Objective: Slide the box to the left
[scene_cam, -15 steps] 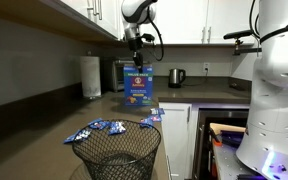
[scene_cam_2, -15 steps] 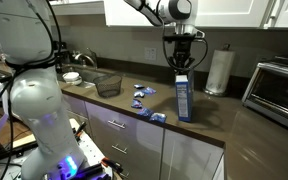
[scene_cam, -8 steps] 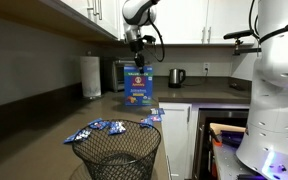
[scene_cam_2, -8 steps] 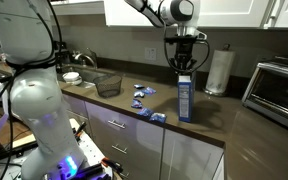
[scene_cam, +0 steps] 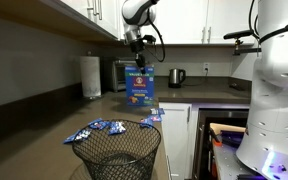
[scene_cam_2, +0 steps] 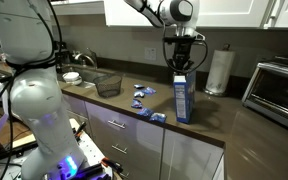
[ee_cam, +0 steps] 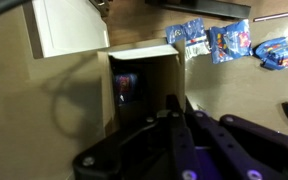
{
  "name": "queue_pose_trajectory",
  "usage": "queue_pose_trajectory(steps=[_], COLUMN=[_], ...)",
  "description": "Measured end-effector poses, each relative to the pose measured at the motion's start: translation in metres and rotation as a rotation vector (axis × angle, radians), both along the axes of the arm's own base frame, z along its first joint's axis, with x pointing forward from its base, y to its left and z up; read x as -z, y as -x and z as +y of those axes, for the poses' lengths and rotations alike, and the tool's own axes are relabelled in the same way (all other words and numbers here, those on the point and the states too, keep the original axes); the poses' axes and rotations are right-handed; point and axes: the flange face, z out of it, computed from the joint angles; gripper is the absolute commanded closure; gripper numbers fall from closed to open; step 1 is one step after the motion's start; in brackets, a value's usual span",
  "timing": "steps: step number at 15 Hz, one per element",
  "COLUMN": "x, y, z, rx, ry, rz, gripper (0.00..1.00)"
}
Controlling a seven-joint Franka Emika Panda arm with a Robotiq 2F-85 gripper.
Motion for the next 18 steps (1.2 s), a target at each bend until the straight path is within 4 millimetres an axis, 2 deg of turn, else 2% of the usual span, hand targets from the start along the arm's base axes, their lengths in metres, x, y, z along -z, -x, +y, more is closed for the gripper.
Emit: queue_pose_trajectory(steps=[7, 14, 15, 16, 18], x=[0.001, -0.009, -0.010, -0.010, -0.010], y=[0.004, 0.002, 0.001, 0.001, 0.001], z=[0.016, 0.031, 0.031, 0.030, 0.027], rx=[-0.015, -0.030, -0.030, -0.030, -0.026], ry=[-0.024, -0.048, -0.047, -0.043, -0.037], rz=[0.054, 0.061, 0.059, 0.057, 0.052], gripper=[0.95, 0.95, 0.70, 0.69, 0.57])
